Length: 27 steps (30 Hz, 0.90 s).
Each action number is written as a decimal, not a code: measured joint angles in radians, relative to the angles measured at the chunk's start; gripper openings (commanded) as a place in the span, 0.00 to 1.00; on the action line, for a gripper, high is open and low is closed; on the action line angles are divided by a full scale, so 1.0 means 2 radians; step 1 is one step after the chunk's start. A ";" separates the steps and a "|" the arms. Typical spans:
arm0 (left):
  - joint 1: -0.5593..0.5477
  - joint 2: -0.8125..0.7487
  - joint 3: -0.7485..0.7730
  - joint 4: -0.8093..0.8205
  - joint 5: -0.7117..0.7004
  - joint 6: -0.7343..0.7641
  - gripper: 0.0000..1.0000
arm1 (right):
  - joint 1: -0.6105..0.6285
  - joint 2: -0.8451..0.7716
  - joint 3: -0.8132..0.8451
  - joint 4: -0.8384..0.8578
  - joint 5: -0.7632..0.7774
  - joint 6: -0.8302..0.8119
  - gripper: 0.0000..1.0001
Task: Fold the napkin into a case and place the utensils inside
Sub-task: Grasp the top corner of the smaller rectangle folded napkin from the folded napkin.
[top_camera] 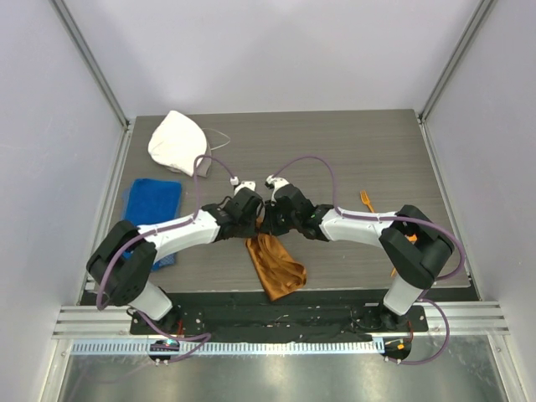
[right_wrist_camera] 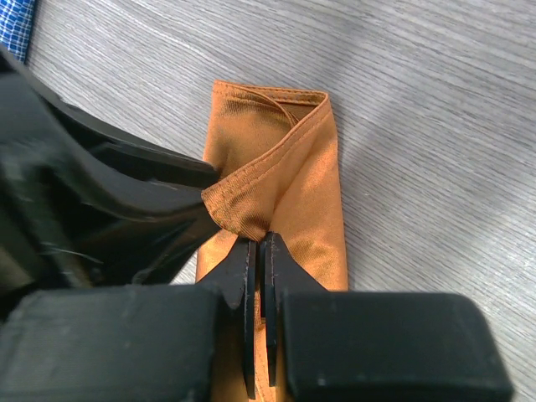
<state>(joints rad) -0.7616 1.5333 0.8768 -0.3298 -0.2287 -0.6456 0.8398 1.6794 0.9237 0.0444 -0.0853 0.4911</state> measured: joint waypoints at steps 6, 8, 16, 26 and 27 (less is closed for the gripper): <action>-0.003 0.015 0.001 0.002 -0.004 0.000 0.29 | 0.000 0.000 0.000 0.001 -0.004 0.004 0.01; -0.003 0.017 0.001 0.002 -0.004 0.000 0.27 | -0.001 0.000 0.000 0.002 -0.004 0.005 0.01; -0.003 0.022 0.010 0.002 -0.013 -0.001 0.08 | -0.001 0.000 0.000 0.004 -0.012 0.012 0.01; -0.001 0.005 0.010 0.002 0.001 -0.011 0.05 | -0.002 0.009 -0.036 0.087 -0.041 0.100 0.01; 0.003 0.004 0.007 0.004 0.011 -0.019 0.05 | -0.002 0.017 -0.050 0.111 -0.042 0.121 0.01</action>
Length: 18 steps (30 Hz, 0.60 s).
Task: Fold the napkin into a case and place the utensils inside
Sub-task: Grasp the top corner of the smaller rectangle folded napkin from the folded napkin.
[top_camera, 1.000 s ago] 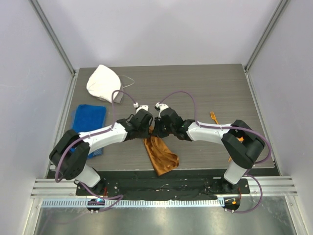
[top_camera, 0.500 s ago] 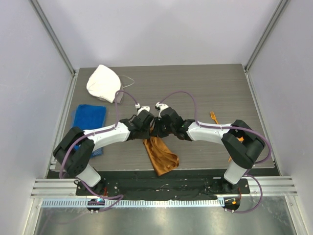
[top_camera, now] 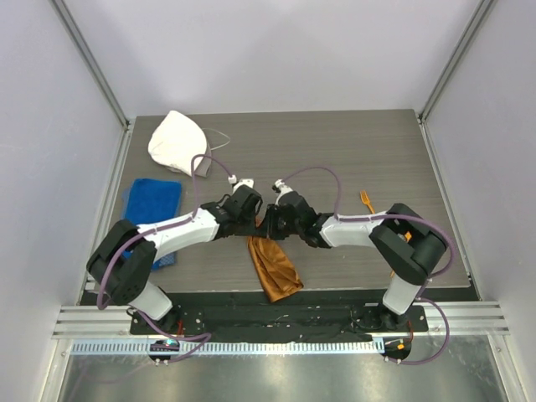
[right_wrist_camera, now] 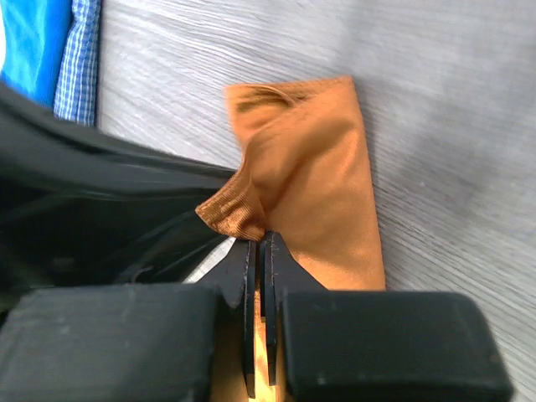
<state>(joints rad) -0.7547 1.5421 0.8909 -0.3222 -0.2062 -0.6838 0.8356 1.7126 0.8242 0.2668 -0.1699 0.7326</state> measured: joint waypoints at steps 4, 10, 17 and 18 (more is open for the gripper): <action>0.017 -0.005 -0.015 0.007 0.026 -0.022 0.05 | 0.000 0.036 -0.038 0.083 -0.004 0.063 0.01; 0.049 -0.031 -0.043 0.016 0.066 -0.040 0.04 | -0.001 0.080 -0.045 0.168 -0.035 0.093 0.11; 0.055 -0.046 -0.048 0.019 0.082 -0.050 0.04 | 0.000 0.046 -0.035 0.108 -0.032 0.042 0.30; 0.055 -0.047 -0.048 0.020 0.084 -0.051 0.04 | 0.000 0.036 -0.032 0.090 -0.029 0.031 0.31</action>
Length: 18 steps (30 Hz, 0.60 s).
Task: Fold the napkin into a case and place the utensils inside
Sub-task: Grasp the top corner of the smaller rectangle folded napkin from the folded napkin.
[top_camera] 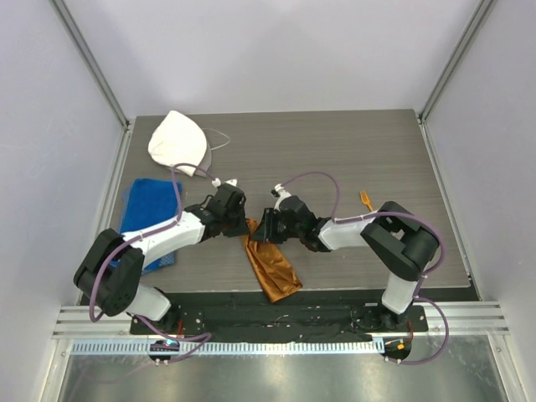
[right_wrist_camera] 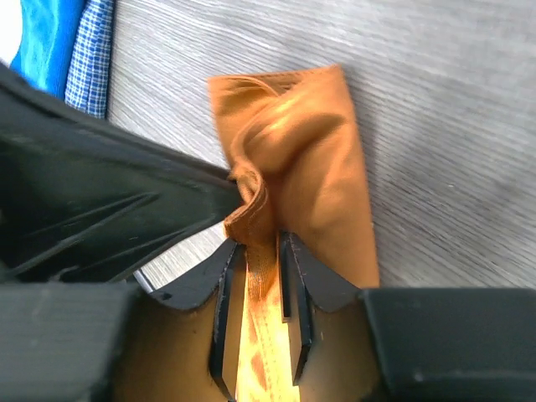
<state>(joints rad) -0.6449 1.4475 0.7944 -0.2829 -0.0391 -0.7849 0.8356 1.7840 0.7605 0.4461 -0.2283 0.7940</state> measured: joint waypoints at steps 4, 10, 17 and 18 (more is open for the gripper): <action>0.002 -0.001 0.000 0.002 0.006 -0.002 0.04 | 0.000 -0.029 0.021 -0.057 0.010 -0.037 0.31; 0.003 -0.001 0.000 0.002 0.009 -0.008 0.03 | 0.000 -0.037 0.041 -0.098 0.019 -0.067 0.35; 0.003 -0.001 -0.001 0.003 0.009 -0.008 0.03 | 0.000 -0.037 0.060 -0.128 0.027 -0.086 0.48; 0.003 -0.001 -0.001 0.003 0.009 -0.008 0.03 | 0.000 -0.037 0.063 -0.131 0.028 -0.089 0.48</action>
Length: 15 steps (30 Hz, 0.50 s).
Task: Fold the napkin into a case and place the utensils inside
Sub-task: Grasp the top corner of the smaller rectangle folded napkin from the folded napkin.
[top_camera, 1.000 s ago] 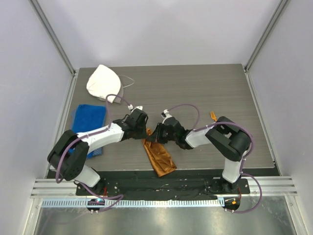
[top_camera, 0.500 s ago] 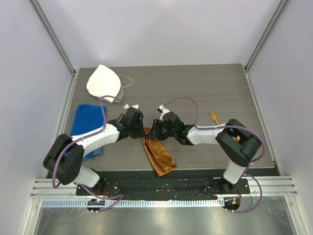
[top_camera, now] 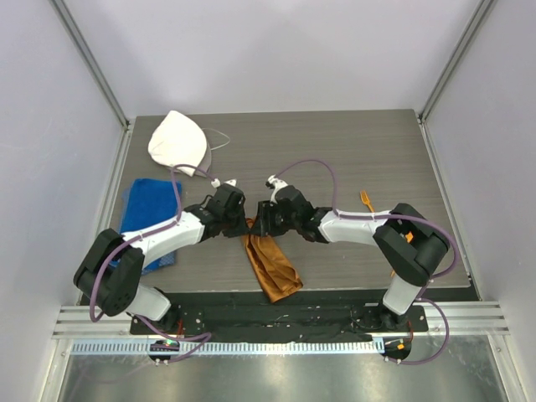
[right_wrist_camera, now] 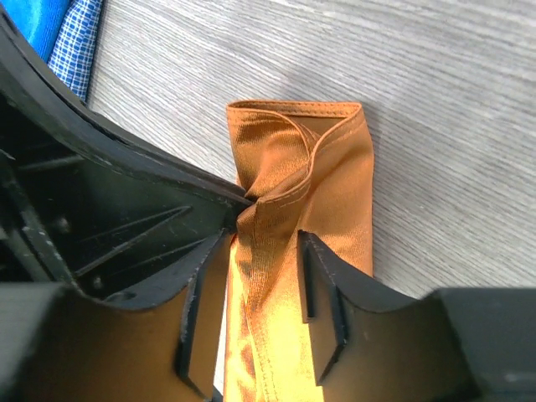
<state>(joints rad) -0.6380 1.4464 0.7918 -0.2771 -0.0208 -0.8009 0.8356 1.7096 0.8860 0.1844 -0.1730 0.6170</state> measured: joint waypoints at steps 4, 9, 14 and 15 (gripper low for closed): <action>0.003 0.000 -0.004 0.001 0.000 -0.001 0.02 | -0.001 0.000 0.008 -0.010 0.004 -0.007 0.49; 0.003 0.000 -0.005 0.002 0.000 -0.002 0.01 | -0.004 0.002 0.024 -0.018 0.007 -0.013 0.37; 0.005 0.000 -0.005 0.002 0.000 -0.002 0.00 | -0.006 0.015 0.030 -0.013 0.001 -0.013 0.02; 0.005 -0.001 -0.005 0.002 0.001 -0.002 0.00 | -0.006 0.019 0.030 -0.012 -0.001 -0.011 0.01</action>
<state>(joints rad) -0.6281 1.4445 0.7815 -0.2737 -0.0196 -0.8040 0.8242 1.7473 0.9463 0.1612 -0.1753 0.5941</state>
